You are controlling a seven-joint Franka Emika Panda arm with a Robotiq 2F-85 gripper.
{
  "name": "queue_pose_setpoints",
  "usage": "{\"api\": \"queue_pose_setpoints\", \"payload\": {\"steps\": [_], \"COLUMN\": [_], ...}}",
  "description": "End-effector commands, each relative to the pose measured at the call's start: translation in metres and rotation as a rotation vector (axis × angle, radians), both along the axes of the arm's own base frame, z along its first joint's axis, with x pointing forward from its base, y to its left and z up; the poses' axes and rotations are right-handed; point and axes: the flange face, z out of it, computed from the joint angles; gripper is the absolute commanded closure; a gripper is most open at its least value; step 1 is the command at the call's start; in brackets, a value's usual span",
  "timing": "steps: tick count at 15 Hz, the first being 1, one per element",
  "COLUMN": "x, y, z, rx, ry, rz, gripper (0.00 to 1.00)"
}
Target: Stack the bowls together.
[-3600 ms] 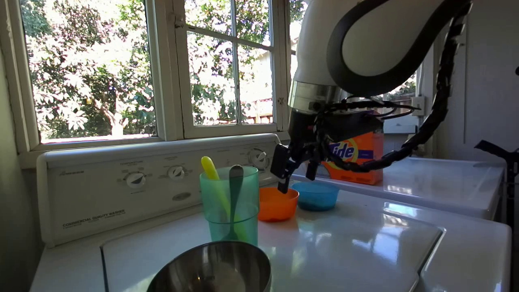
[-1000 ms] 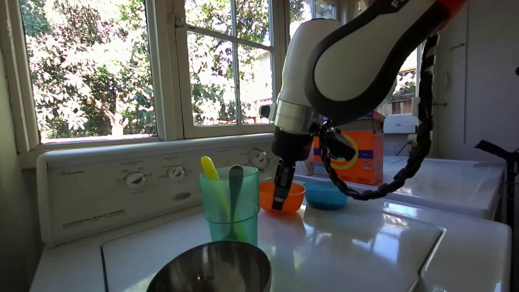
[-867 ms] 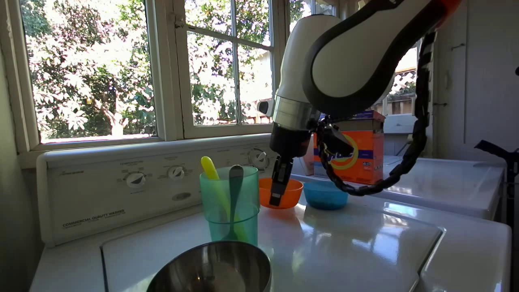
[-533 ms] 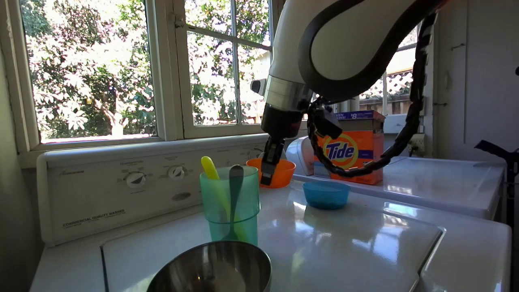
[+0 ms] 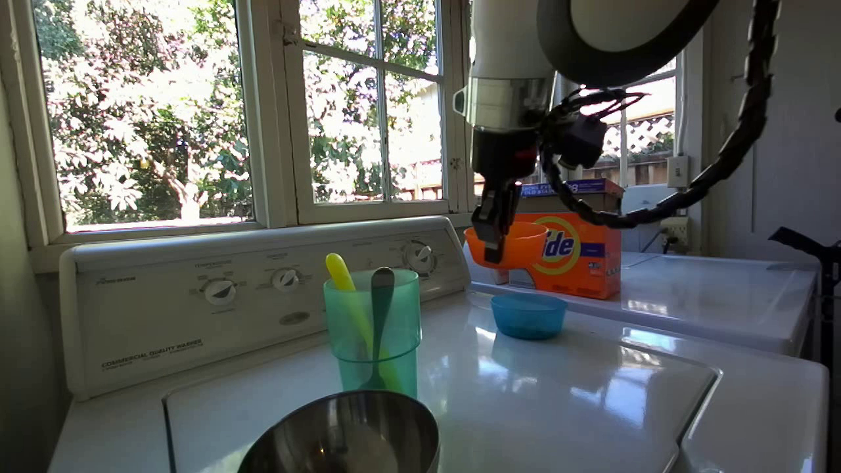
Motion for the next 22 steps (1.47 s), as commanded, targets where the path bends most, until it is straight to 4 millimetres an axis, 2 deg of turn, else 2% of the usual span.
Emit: {"api": "queue_pose_setpoints", "payload": {"steps": [1, 7, 11, 14, 18, 22], "x": [-0.035, -0.045, -0.035, -0.025, -0.016, -0.002], "y": [-0.021, -0.075, -0.093, -0.089, -0.070, -0.058], "z": [-0.007, -0.044, -0.054, -0.049, -0.040, -0.049], "rx": [0.045, 0.134, 0.162, 0.172, 0.182, 0.201], "ry": [0.049, -0.024, -0.072, -0.108, -0.130, -0.116], "rz": [-0.149, -0.386, -0.409, -0.383, -0.322, -0.248], "gripper": [0.99, 0.99, 0.99, 0.99, 0.99, 0.99]}}
